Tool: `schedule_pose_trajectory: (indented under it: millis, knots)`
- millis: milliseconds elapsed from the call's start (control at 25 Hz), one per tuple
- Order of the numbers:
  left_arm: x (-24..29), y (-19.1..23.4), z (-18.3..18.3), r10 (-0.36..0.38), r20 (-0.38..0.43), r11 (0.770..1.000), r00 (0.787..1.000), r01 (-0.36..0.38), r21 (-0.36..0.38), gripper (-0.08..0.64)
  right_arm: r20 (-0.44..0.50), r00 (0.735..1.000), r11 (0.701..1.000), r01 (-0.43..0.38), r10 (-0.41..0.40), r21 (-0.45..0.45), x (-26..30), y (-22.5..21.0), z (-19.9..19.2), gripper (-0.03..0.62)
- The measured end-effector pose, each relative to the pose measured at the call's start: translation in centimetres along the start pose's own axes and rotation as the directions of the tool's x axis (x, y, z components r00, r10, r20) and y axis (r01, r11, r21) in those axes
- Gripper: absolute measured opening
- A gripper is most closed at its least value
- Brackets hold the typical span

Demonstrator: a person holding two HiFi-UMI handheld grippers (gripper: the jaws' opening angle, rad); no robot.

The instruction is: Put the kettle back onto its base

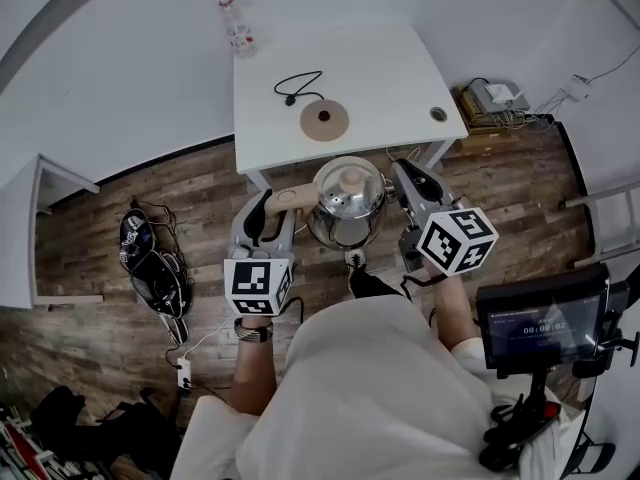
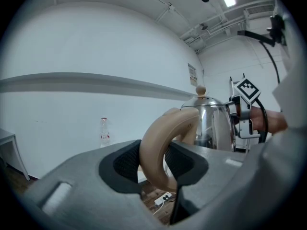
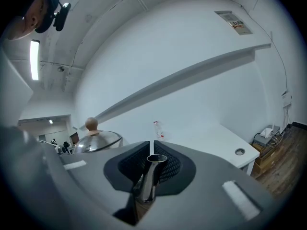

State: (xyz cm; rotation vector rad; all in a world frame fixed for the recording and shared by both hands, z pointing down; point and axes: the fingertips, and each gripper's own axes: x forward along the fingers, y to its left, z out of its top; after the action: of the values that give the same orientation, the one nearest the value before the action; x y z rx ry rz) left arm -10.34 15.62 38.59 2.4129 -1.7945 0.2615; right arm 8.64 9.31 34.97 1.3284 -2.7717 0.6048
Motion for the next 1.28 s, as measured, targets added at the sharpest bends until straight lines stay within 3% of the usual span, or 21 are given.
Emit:
schedule_pose_trajectory:
  millis: [120, 560, 1280]
  knots:
    - [2.0, 0.3, 0.4, 0.012, 0.001, 1.0, 1.0, -0.012, 0.0, 0.156, -0.009, 1.0, 1.0, -0.005, 0.005, 0.001, 1.5, -1.5, 0.6, 0.028]
    - [17.2, 4.0, 2.4, 0.079, -0.042, 0.997, 0.996, -0.079, -0.006, 0.155, -0.1, 0.993, 0.998, -0.062, 0.065, 0.028, 14.0, -11.9, 4.4, 0.028]
    - [18.3, 4.9, 2.0, 0.112, -0.031, 0.994, 0.993, -0.112, -0.008, 0.155, -0.094, 0.992, 0.996, -0.086, 0.086, -0.001, 15.7, -12.3, 4.8, 0.026]
